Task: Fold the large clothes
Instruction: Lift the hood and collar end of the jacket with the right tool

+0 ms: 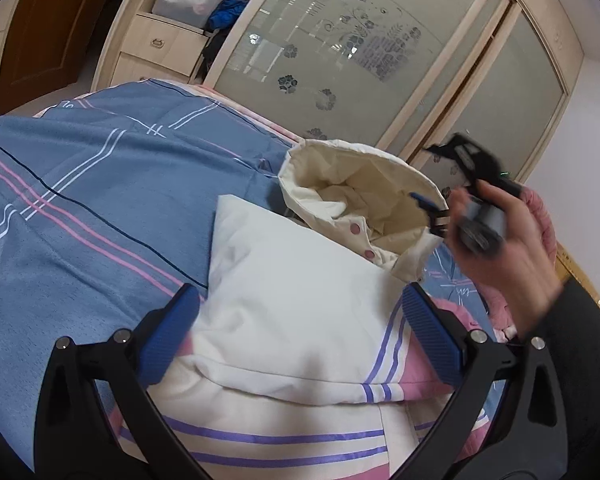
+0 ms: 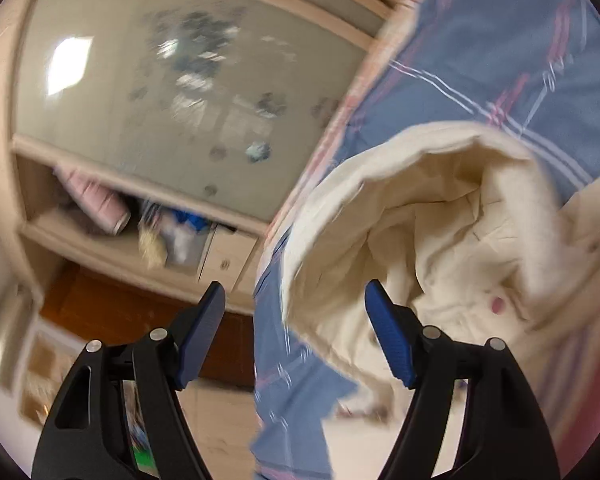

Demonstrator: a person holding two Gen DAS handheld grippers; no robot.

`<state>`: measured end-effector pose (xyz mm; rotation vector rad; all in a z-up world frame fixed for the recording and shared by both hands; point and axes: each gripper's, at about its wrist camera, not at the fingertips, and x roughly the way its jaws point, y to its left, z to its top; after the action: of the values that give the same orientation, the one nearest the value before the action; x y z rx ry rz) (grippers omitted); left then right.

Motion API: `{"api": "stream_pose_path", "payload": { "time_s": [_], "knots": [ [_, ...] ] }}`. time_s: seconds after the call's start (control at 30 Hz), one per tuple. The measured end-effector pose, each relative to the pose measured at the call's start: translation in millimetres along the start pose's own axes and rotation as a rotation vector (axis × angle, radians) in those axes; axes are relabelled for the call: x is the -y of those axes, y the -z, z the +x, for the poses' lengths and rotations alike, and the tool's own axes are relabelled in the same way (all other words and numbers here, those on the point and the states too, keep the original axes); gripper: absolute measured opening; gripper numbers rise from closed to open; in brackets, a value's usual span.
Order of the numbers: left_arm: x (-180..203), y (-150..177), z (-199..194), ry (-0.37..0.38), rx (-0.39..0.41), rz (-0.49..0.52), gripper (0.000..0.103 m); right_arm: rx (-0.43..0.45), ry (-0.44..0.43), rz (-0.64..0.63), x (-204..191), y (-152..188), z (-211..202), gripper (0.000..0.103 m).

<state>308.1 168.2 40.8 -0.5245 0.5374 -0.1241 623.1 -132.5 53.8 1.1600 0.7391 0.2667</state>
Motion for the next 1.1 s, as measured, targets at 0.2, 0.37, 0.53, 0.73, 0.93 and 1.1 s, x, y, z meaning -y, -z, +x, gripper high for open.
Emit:
{"api": "stream_pose_path", "payload": {
  "time_s": [0.2,0.37,0.53,0.73,0.93,1.1],
  "knots": [
    [-11,-9,-2,0.057,-0.005,-0.044,0.101,0.086,0.044,-0.014,15,-13,15,0.007],
    [-35,-9,8,0.247,-0.06,-0.241,0.101,0.109,-0.032,-0.054,29,-12,-38,0.005],
    [-45,6,32,0.41,-0.147,-0.432,0.101,0.105,-0.1,-0.046,57,-22,-91,0.005],
    [-5,0,61,0.428,-0.173,-0.379,0.101,0.074,-0.224,-0.019,93,-32,-124,0.005],
    [16,-25,144,0.475,-0.209,-0.584,0.101,0.027,-0.344,0.056,127,-26,-115,0.005],
    [33,-38,199,0.41,-0.24,-0.582,0.101,-0.035,-0.381,0.073,126,-21,-99,0.005]
  ]
}}
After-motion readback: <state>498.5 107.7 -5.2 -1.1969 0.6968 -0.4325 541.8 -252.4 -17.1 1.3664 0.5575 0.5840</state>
